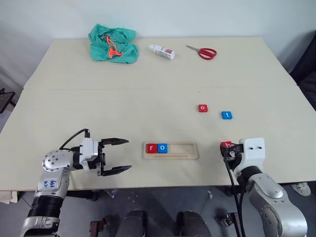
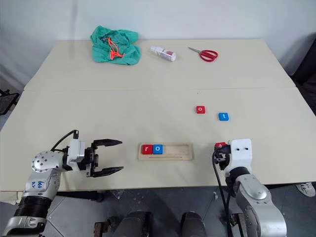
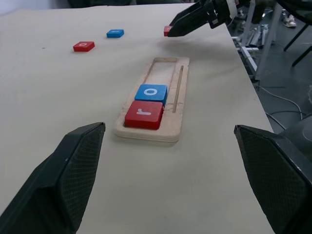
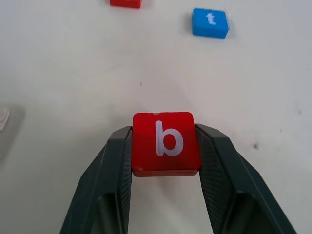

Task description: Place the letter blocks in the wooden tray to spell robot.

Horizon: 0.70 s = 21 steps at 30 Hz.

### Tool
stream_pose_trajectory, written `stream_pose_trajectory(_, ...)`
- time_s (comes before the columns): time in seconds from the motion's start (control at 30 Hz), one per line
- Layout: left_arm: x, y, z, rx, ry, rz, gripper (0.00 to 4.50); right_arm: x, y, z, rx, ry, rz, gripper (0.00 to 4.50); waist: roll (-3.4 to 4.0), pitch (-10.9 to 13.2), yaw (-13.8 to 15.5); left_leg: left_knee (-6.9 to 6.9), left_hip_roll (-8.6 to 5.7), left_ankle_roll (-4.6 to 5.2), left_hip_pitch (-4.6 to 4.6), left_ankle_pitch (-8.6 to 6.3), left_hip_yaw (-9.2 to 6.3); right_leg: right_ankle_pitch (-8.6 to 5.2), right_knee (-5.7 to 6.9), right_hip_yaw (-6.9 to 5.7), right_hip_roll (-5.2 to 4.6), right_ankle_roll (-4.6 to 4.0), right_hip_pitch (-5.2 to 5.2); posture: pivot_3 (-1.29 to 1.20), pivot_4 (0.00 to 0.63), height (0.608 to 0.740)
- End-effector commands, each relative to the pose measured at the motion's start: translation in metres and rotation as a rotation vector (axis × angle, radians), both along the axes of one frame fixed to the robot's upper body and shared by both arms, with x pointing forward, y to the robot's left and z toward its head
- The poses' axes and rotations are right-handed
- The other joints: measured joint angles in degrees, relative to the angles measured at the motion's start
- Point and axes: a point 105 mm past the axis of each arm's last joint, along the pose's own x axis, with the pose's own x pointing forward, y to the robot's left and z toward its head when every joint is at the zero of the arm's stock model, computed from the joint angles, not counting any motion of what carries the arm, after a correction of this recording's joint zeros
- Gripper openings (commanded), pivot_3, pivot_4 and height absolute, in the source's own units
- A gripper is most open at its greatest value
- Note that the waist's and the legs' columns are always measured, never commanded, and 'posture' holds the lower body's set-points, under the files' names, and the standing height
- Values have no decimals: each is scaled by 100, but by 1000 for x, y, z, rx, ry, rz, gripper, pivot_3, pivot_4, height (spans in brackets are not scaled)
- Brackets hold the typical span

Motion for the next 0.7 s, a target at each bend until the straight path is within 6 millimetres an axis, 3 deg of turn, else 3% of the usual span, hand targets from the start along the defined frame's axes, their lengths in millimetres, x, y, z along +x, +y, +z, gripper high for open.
stream_pose_trajectory(0.03, 2, 1, 5, -9, -25, -7, 4500, -2, 13, 13, 4, -49, 53, 1477, 0, 0, 2, 0, 0, 0, -1, 0, 2, 0, 3, 2, 0, 0, -4, 0, 150, 740)
stream_pose_trajectory(0.23, 1, 3, 7, -9, -30, -2, 4500, -1, 17, 11, 18, -38, 65, 1477, -1, 0, 10, 0, -1, 0, -5, 0, 3, 0, 6, 3, -2, 0, -9, 0, 150, 740)
stream_pose_trajectory(0.5, -1, 4, 7, -11, -29, 10, 4500, 2, 17, 23, 30, -94, 73, 4296, -1, 0, 7, 0, -1, 0, -5, 0, 5, 0, 11, 4, -2, 0, -15, 0, 150, 740)
stream_pose_trajectory(0.53, -2, 4, 6, -11, -29, 11, 4500, 3, 20, 28, 36, -109, 119, 4480, -1, 0, 8, 0, -1, 0, -5, 0, 5, 0, 11, 4, -2, 0, -15, 0, 150, 740)
stream_pose_trajectory(0.7, -2, 3, 6, -16, -34, 19, 4500, 4, 17, 47, -24, -125, 376, 4480, -1, 0, 20, 2, -2, 2, -6, 0, 9, 0, 9, 7, -3, 0, -14, 0, 150, 740)
